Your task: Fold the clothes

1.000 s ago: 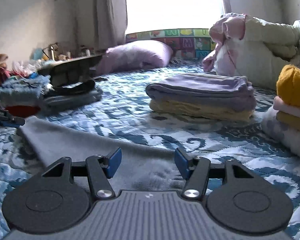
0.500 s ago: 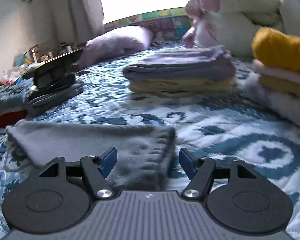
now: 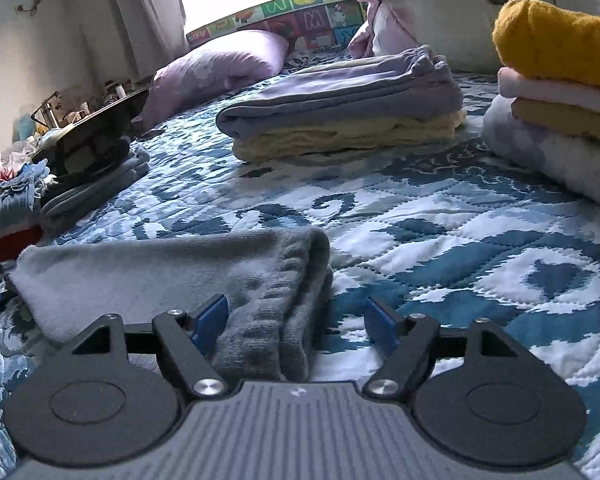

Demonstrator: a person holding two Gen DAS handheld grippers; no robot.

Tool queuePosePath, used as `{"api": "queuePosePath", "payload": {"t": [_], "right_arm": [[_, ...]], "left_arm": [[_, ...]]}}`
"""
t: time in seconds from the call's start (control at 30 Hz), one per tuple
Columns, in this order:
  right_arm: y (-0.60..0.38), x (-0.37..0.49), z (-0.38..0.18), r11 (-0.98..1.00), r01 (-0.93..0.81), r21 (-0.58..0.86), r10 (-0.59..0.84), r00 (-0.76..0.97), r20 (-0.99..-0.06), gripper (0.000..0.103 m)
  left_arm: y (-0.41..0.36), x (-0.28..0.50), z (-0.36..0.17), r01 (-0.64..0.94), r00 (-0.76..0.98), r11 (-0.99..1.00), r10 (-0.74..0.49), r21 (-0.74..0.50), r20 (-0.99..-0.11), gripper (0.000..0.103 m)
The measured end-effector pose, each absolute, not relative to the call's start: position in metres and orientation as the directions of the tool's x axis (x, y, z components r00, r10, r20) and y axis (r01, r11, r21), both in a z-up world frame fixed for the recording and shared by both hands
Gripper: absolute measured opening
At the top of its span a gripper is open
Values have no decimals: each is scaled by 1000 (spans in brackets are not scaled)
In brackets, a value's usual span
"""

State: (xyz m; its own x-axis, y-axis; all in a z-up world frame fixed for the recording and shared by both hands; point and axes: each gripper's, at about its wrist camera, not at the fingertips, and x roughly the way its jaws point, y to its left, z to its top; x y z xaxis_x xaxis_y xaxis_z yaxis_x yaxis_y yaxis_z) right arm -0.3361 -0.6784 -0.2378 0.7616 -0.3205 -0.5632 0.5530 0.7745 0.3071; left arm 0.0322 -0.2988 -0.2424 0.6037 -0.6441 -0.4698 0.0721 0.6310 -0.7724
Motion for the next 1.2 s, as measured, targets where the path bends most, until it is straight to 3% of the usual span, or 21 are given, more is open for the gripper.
{"api": "queuePosePath", "payload": {"t": [0.1,0.3,0.53,0.67,0.97,1.2], "right_arm": [[-680,-337,-238,771,551,319,-314,766,-561,75],[-688,-350,-234,734,539,412,-294,800,-523,73],[-703,-375,-231,656,490,574,-254,859,-444,74],[-705,-387,-228,648,479,593,-254,869,-424,74],[-725,-423,-231,556,432,710,-251,902,-352,82],[-739,-441,-235,505,412,758,-262,911,-320,86]], "left_arm": [[-297,33,-238,66,596,629,-648,-775,-474,15],[-313,11,-179,251,630,657,-668,-710,-395,13],[-379,-66,-93,617,618,679,-731,-398,-290,12],[-436,-125,-77,747,596,645,-757,-162,-266,12],[-540,-240,-122,848,519,440,-803,296,-294,12],[-577,-283,-179,836,479,289,-801,467,-361,12]]}}
